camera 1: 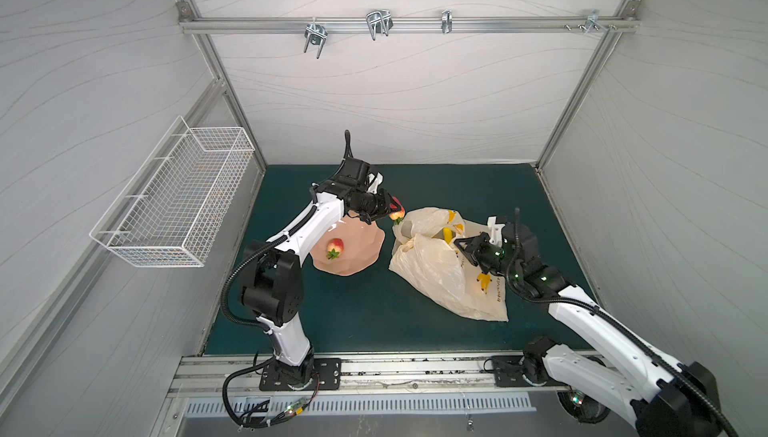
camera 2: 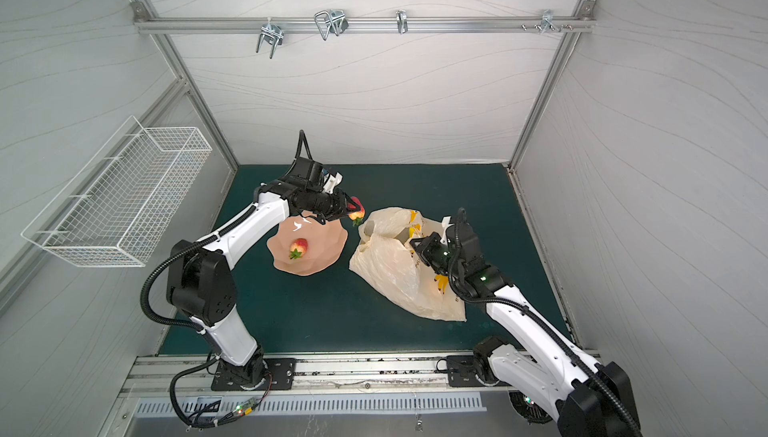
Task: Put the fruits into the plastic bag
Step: 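Lift the strawberry with the left gripper and carry it into the bag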
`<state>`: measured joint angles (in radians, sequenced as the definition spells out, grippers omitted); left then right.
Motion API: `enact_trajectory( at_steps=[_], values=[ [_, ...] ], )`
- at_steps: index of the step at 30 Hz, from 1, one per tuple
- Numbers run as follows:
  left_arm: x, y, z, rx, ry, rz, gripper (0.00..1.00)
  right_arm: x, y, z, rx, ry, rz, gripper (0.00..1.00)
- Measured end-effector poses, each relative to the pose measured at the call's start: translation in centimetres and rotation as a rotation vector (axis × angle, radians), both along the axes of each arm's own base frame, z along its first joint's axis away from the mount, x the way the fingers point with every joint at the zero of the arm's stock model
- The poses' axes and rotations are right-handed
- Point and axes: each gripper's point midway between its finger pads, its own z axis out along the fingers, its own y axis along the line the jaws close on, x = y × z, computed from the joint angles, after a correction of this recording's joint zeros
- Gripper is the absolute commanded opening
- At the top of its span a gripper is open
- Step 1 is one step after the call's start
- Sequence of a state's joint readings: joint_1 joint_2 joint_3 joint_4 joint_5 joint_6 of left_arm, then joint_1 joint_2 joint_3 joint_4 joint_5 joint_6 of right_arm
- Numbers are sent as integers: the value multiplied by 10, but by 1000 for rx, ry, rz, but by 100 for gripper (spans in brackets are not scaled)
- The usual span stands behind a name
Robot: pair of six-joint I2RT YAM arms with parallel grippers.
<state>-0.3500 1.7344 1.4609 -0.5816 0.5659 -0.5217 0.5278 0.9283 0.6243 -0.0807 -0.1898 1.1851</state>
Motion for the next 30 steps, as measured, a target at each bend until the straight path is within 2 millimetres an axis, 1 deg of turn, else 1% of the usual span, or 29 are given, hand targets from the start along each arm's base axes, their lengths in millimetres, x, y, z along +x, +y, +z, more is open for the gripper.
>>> enact_trajectory(
  at_steps=[3,7,11,13,18,26,30],
  values=[
    [-13,-8,-6,-1,18,-23,4,1,3,7,-7,-10,19,0],
    [-36,-23,-15,4,39,-74,4,3,7,30,-30,-70,61,0],
    [-57,-31,-26,14,71,-108,4,2,8,52,-67,-139,103,0],
    [-64,-32,-31,18,85,-112,4,2,9,57,-81,-162,116,0],
    [-73,-36,-37,27,102,-125,4,-2,9,51,-104,-151,141,0],
    [-91,-57,-38,44,87,-190,3,-3,9,49,-111,-153,149,0],
    [-93,-59,-39,52,85,-196,3,-3,9,49,-112,-152,150,0]
  ],
)
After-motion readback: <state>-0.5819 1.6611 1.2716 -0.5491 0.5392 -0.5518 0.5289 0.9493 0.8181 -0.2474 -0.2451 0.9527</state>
